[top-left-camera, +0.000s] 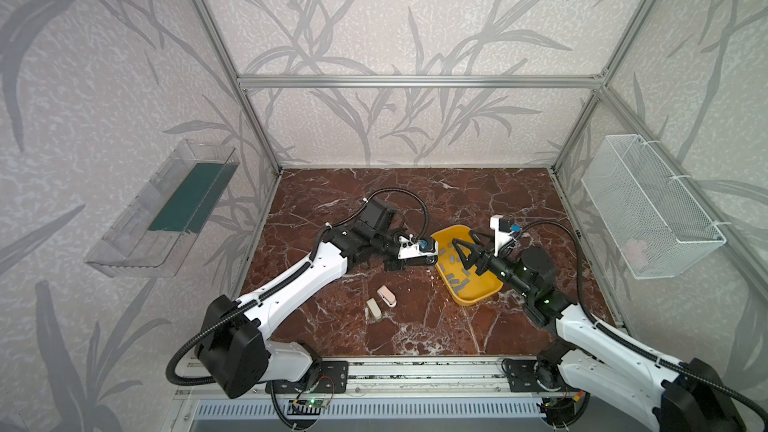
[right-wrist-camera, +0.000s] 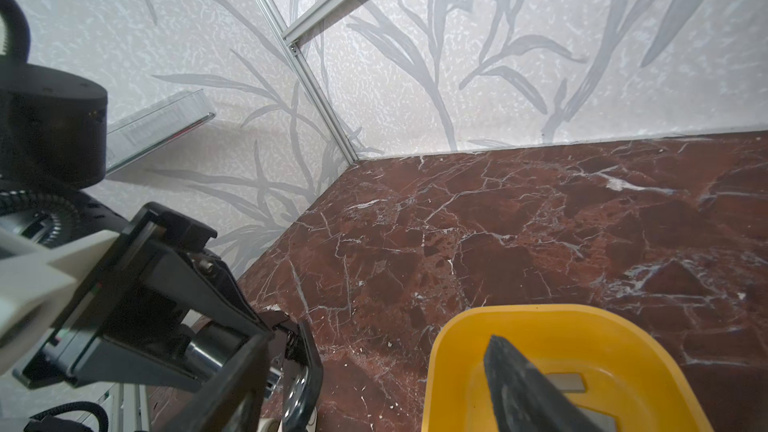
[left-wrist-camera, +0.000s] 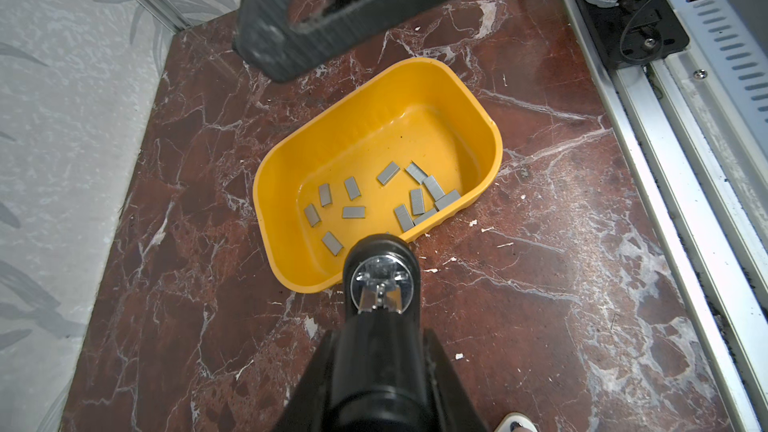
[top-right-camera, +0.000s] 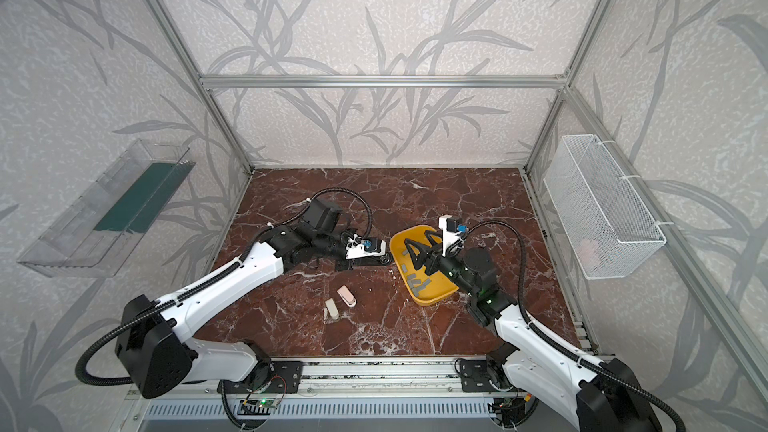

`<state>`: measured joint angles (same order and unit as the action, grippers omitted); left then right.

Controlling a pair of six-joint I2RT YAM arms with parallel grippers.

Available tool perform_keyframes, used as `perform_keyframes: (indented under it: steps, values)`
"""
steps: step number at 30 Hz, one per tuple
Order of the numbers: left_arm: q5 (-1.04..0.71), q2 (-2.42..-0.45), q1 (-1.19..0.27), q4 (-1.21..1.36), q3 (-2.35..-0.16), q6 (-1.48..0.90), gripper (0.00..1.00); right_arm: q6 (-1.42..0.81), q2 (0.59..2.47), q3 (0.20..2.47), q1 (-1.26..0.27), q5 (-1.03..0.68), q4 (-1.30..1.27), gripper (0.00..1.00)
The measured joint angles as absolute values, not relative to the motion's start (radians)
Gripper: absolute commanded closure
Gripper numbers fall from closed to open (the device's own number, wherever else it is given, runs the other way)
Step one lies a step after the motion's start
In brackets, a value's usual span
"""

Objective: Load the staples into the stapler

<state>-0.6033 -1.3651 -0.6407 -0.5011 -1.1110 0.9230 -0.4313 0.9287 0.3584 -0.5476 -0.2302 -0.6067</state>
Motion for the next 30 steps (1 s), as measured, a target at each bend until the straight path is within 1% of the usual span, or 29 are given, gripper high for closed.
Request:
perform_keyframes:
  steps: [3,9,13,27,30]
  values:
    - [-0.619,-1.365,-0.641,-0.519,-1.112,0.934,1.0,-0.382,0.931,0.368,-0.562,-0.253,-0.629,0.29]
    - [-0.643,-1.365,-0.641,-0.56,-1.112,0.957,1.0,-0.26,0.981,0.421,-0.643,-0.284,-0.625,0.37]
    - [-0.651,-1.365,-0.641,-0.577,-1.113,0.971,1.0,-0.188,1.022,0.466,-0.684,-0.305,-0.591,0.38]
    - [-0.698,-1.359,-0.602,-0.673,-1.145,1.003,1.0,0.005,1.185,0.512,-0.758,-0.402,-0.553,0.51]
    - [-0.707,-1.353,-0.599,-0.674,-1.145,1.007,1.0,0.031,1.198,0.513,-0.768,-0.432,-0.555,0.56]
